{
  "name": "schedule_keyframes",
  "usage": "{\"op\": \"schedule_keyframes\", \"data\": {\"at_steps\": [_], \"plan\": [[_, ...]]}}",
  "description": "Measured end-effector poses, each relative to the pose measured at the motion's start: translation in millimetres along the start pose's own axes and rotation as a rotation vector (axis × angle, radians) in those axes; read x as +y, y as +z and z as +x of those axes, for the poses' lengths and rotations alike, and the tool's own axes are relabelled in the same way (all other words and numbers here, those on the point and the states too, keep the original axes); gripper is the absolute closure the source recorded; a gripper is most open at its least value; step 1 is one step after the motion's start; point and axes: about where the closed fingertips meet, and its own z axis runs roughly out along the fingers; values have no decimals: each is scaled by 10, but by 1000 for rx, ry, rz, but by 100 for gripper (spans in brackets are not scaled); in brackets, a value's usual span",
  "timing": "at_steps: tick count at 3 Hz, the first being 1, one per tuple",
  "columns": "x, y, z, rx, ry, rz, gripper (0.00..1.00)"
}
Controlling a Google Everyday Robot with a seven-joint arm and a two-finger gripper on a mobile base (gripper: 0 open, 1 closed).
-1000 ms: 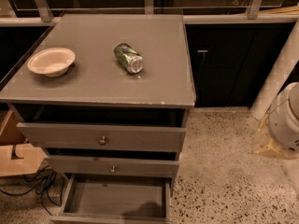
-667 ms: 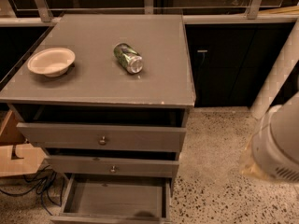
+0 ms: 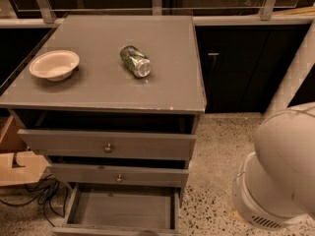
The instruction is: Close bottom drawer
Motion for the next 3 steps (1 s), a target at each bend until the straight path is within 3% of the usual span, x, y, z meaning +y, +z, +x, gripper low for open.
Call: {"op": "schedule_keyframes", "data": {"at_steps": [1,2,3], "plan": [[-9,-12,-10,-2,0,3,100],[178,263,-37,-5,30,-57,100],[510,812,-155,-6,55,-138,100]]}}
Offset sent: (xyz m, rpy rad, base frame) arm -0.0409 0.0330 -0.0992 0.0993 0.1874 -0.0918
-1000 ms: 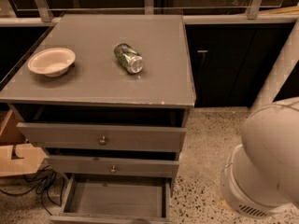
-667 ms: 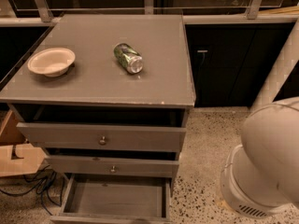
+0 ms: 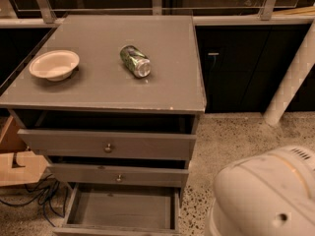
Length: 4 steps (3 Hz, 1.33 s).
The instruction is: Close bottom drawer
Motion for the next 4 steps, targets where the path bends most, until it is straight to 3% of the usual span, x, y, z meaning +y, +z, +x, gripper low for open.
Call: {"op": "schedule_keyframes", "data": {"at_steps": [1,2,3,4], "plan": [[156,493,-194,7,-30,-24,100],[156,493,-195,7,-30,-24,100],[102,689,-274,-27,-30,-44,100],[-69,1163,-646,-62,-54,-47,100]]}}
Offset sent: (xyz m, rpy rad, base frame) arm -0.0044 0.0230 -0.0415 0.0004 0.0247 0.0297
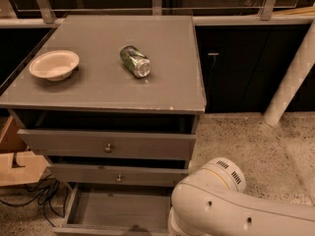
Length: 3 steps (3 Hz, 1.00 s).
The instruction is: Close bottom drawer
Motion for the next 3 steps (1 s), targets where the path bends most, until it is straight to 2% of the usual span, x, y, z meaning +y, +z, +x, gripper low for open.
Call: {"op": "schedule_keyframes", "data": {"at_steps": [2,3], "plan": [[2,-9,5,1,2,3,100],[28,270,100,19,43,-19,100]]}}
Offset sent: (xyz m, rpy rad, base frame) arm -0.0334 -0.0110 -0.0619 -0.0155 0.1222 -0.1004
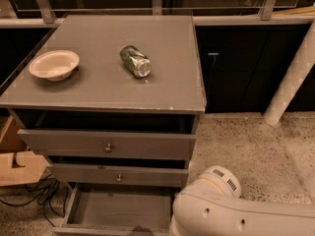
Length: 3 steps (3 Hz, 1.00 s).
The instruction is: Close bottom drawer
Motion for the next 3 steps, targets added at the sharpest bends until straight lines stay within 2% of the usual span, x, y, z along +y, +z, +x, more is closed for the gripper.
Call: {"op": "schedule_keyframes", "data": {"at_steps": [1,2,3], "plan": [[17,677,229,43,27,-51,100],[14,895,278,58,84,-65,100],[9,863,272,56,93,-59,100]]}}
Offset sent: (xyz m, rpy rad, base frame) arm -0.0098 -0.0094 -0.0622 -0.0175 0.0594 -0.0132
